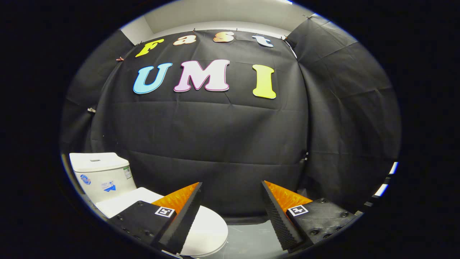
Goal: Open the toilet lid.
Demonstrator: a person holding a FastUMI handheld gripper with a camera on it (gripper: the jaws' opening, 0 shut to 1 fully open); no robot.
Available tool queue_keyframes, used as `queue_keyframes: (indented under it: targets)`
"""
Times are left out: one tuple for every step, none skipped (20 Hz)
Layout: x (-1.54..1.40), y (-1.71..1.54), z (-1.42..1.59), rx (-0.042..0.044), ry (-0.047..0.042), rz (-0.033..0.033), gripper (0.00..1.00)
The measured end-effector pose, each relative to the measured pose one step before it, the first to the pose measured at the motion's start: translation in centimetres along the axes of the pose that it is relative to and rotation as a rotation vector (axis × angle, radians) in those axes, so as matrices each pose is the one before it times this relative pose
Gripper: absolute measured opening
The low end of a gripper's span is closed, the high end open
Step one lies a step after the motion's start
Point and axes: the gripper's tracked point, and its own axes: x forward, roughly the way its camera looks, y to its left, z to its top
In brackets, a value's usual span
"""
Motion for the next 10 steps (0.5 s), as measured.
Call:
queue_keyframes:
  targets:
    - [0.093,-0.032,0.03,-0.00032,0.00033,-0.00031,0.98]
    - [-0.024,-0.001,0.041,0.00043,-0.00118,0.00034,0.98]
    - [0.008,0.037,0.008,0.00031,0.00125,0.00155,0.98]
    - [-0.12,0.061,-0.118,0.00537,0.00603,0.00131,0.98]
    - [-0.027,0.079,0.004,0.00968,0.00209,0.00445,0.98]
    - [0.063,-0.023,0.022,0.00651,0.00463,-0.00099,0.98]
    - [-0.066,-0.106,-0.071,0.00405,0.00389,0.00064,0.98]
    - [-0.021,-0.042,0.183,-0.00061,-0.00217,0.00021,0.98]
    - [0.021,-0.111,0.063,-0.00398,0.00297,-0.00041,0.98]
    - [-0.011,-0.061,0.209,-0.00771,0.00451,-0.0001,0.98]
